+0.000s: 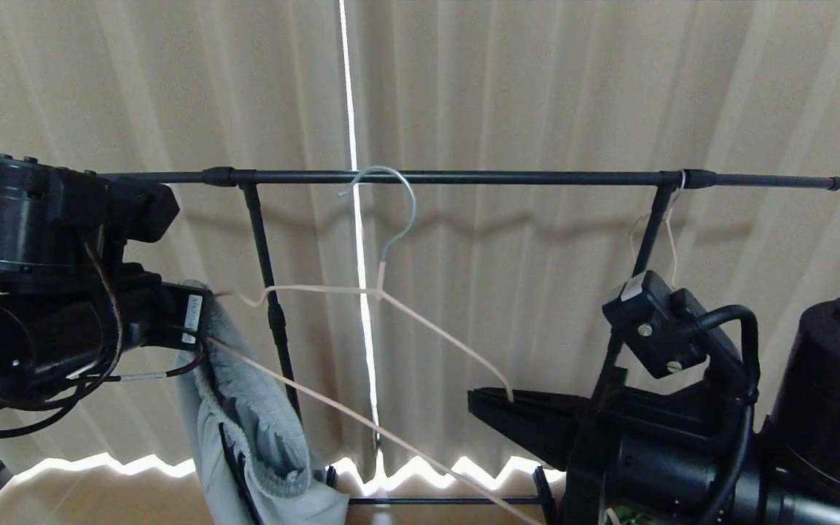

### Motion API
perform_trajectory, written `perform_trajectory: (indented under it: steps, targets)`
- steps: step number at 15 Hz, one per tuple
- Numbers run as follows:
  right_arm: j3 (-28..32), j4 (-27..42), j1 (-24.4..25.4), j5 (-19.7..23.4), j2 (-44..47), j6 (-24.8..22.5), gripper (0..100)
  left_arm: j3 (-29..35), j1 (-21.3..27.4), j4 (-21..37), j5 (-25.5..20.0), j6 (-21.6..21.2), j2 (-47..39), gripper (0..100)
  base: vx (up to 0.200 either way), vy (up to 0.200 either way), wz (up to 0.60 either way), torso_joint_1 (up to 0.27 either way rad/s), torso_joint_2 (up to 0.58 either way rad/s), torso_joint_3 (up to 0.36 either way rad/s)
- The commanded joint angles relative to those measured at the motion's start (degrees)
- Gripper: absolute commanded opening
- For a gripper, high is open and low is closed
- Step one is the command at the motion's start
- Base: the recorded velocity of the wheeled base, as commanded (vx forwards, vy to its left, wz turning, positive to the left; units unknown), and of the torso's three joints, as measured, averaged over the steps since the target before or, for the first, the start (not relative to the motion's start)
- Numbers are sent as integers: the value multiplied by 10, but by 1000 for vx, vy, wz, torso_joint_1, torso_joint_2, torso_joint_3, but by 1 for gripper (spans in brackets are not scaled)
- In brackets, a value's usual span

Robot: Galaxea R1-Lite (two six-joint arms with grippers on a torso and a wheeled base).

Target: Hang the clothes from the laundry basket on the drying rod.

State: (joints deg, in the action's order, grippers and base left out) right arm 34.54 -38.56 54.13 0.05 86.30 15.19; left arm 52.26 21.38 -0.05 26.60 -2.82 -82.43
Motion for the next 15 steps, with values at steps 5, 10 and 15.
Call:
perform_trajectory:
  steps: [5,10,15]
  targets:
    - [9,-23,7,-1,61,3,0,8,-2,13,1,5,23,0,0,0,0,0,0,0]
    - [47,-23,16,-6,109,19,0,9,4,68,1,6,71,0,0,0,0,0,0,0]
    - [106,-24,16,-25,180,41,0,10,46,82,1,6,105,0,0,0,0,0,0,0]
